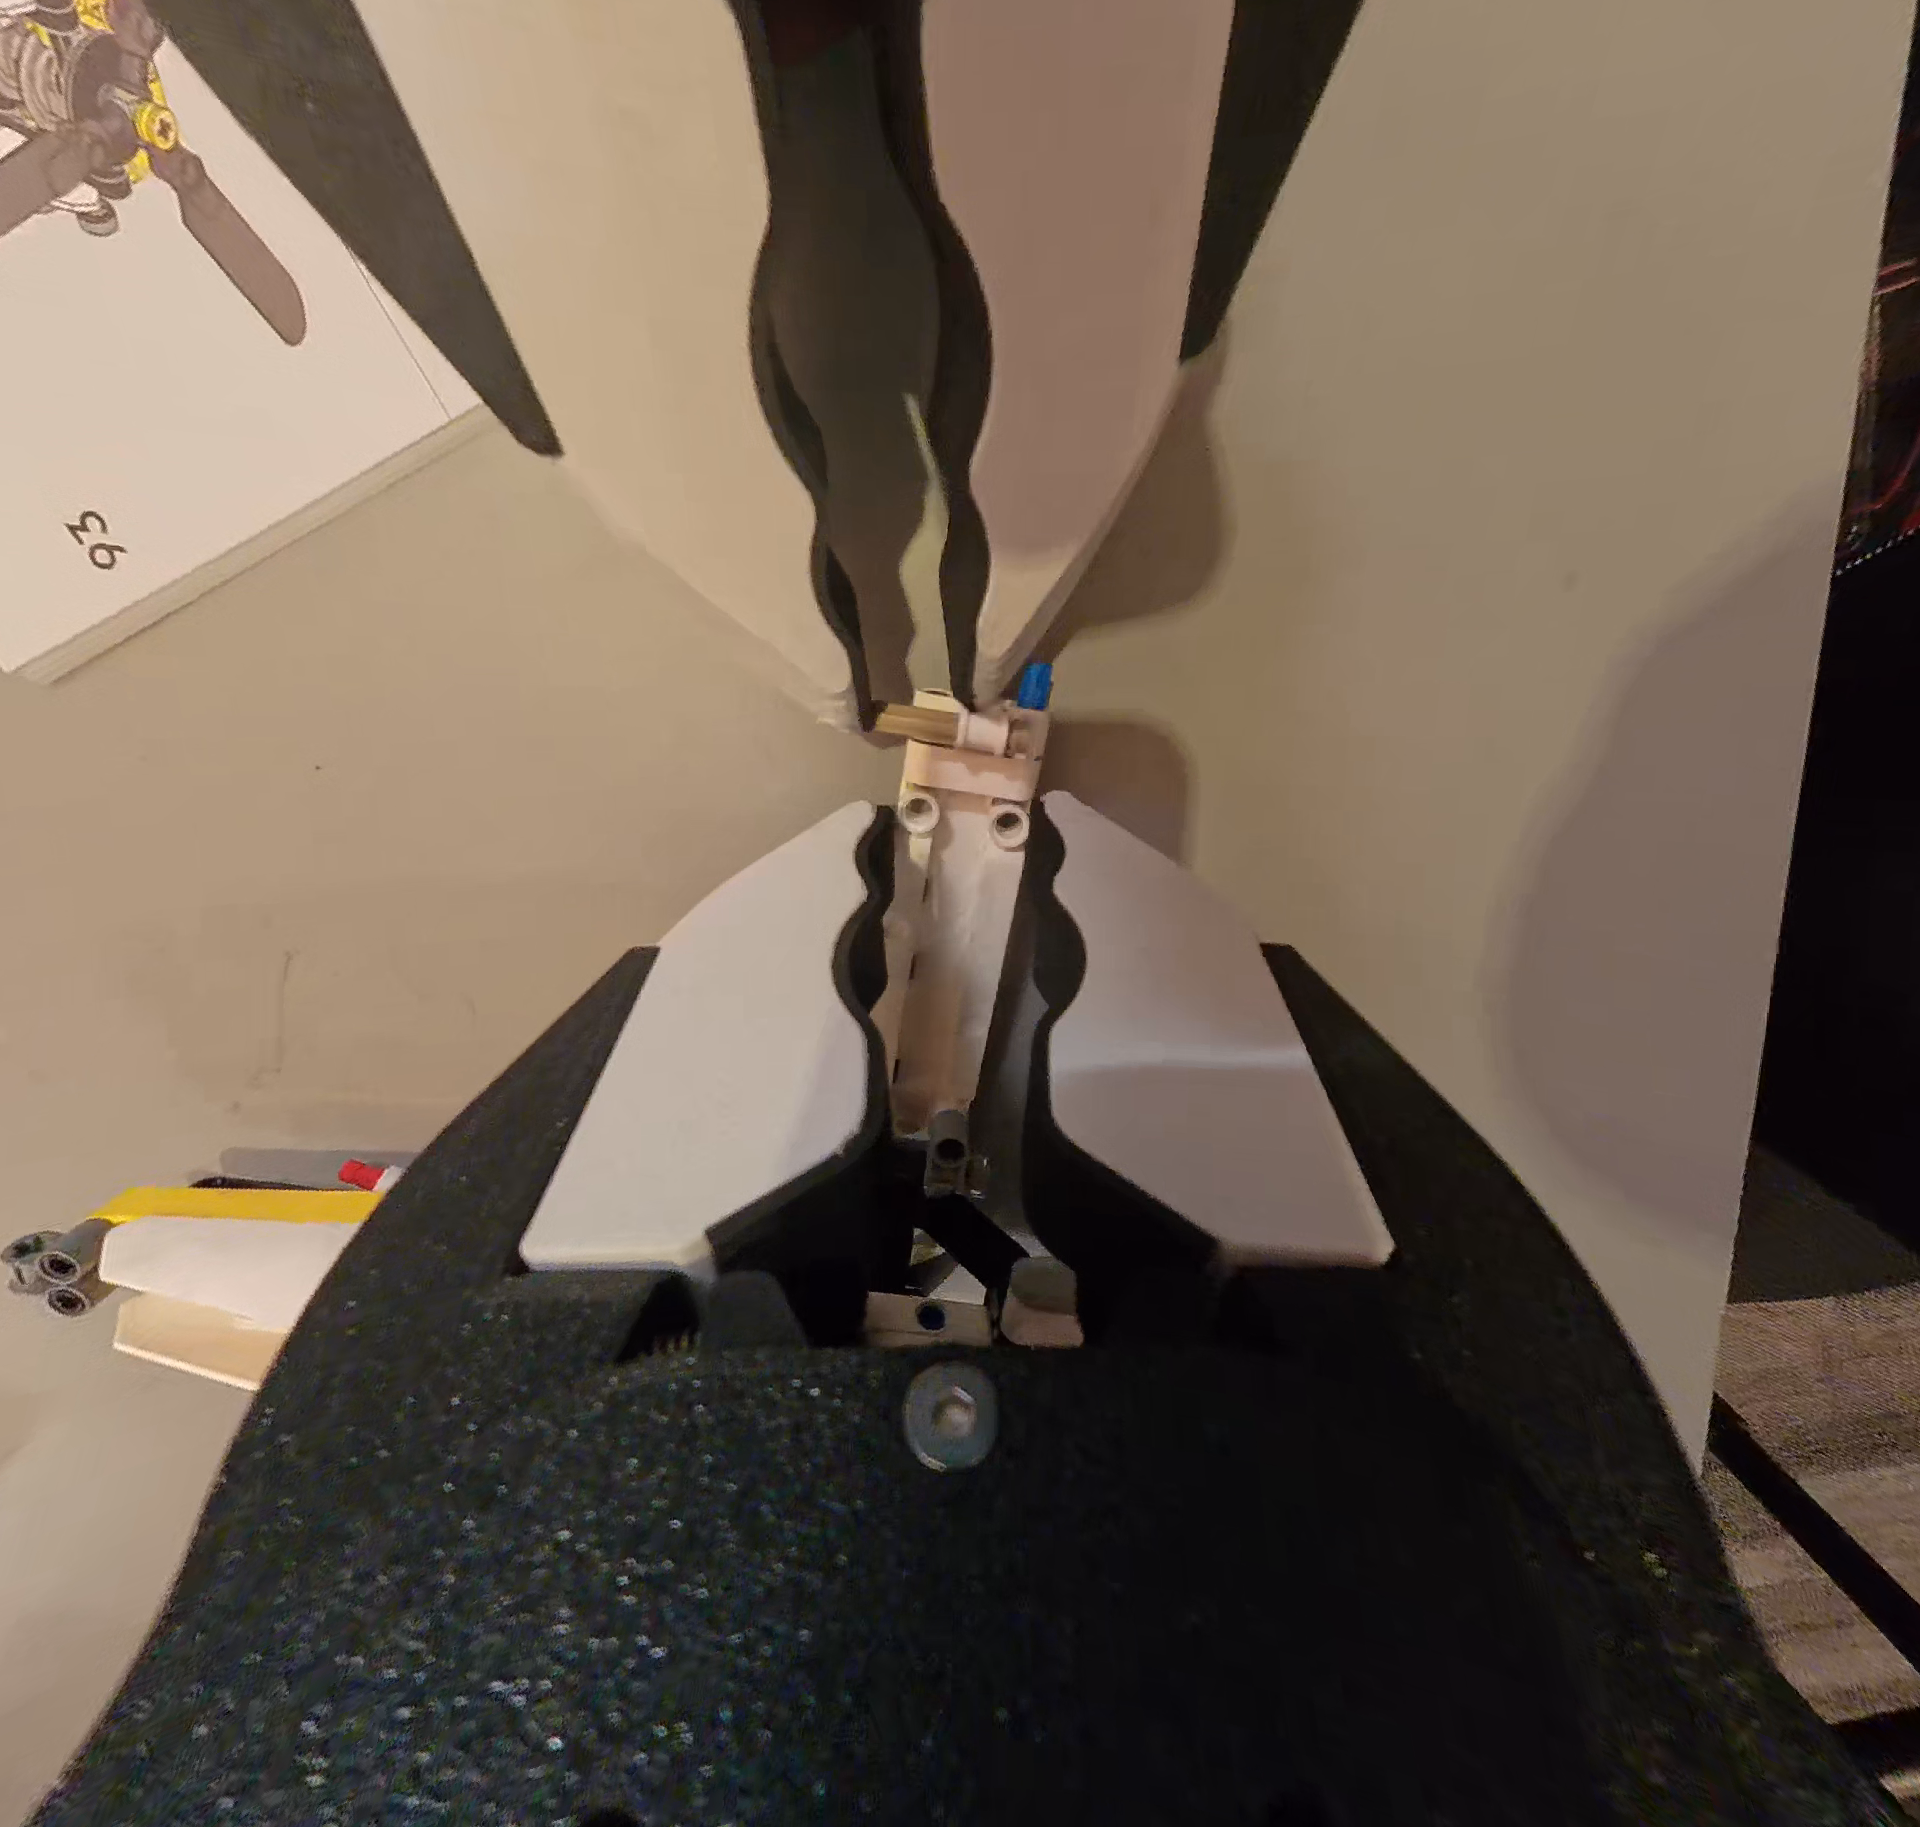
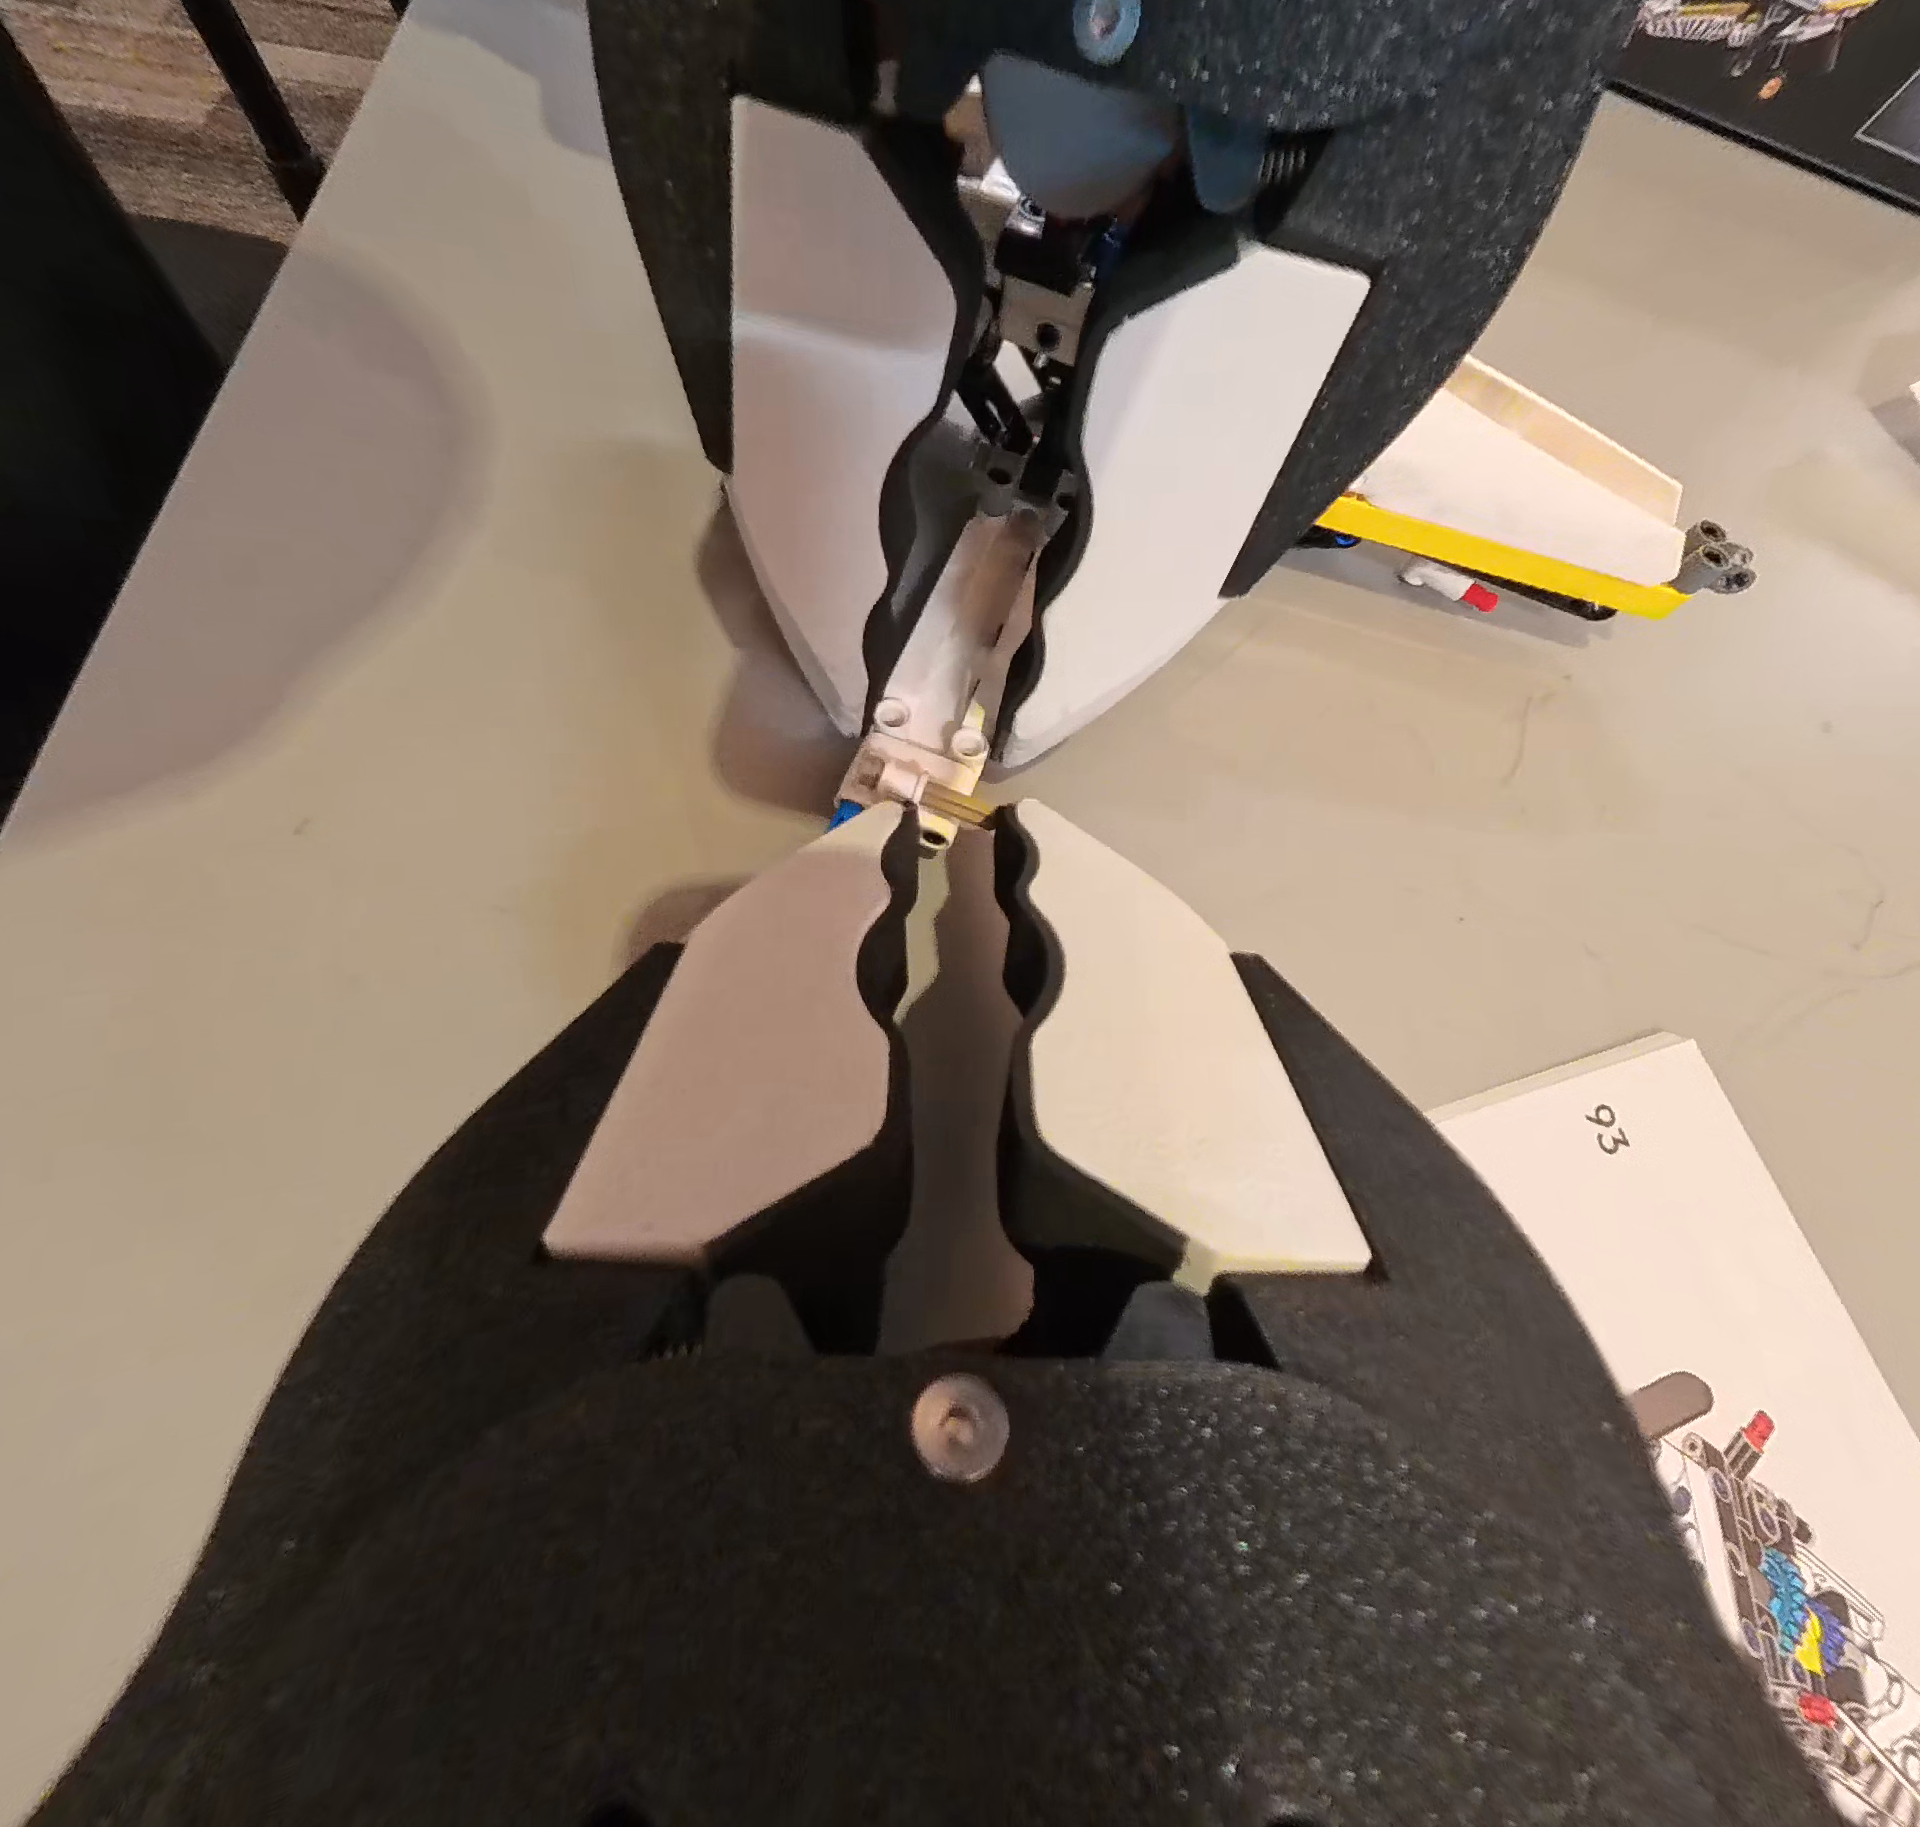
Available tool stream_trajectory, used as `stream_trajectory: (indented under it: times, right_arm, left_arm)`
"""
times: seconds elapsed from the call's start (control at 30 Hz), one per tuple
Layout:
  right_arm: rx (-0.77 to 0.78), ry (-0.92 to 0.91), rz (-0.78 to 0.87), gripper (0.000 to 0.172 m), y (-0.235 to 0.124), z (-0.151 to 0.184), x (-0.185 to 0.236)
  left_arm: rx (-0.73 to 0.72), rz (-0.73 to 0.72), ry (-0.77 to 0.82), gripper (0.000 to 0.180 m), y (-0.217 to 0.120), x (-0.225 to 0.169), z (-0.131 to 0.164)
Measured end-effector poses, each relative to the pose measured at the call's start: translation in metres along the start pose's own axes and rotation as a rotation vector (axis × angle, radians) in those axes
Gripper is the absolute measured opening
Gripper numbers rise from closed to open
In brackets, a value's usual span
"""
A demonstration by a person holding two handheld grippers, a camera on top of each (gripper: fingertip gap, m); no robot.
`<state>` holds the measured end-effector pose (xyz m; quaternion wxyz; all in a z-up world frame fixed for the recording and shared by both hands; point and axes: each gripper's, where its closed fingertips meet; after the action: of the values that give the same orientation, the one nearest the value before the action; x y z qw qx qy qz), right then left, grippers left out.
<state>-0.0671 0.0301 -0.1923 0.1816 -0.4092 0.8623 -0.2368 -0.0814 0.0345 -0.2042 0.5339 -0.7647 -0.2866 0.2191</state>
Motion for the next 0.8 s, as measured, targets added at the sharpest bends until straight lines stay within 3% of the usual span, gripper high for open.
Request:
stream_trajectory:
  times: [0.8]
  right_arm:
    - [0.051,-0.041,-0.006,0.011,0.0027,0.0056,0.0039]
  left_arm:
    - [0.026,0.02,0.028,0.026,0.0066,-0.0014,0.0009]
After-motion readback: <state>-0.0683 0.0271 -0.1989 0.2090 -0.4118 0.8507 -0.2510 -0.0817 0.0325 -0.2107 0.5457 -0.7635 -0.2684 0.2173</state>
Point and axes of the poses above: each gripper's, where its closed fingertips meet, y out along the fingers, z out of its underside, x = y × z across the jaws, and after that the axes turned 2 degrees about -x, right-handed
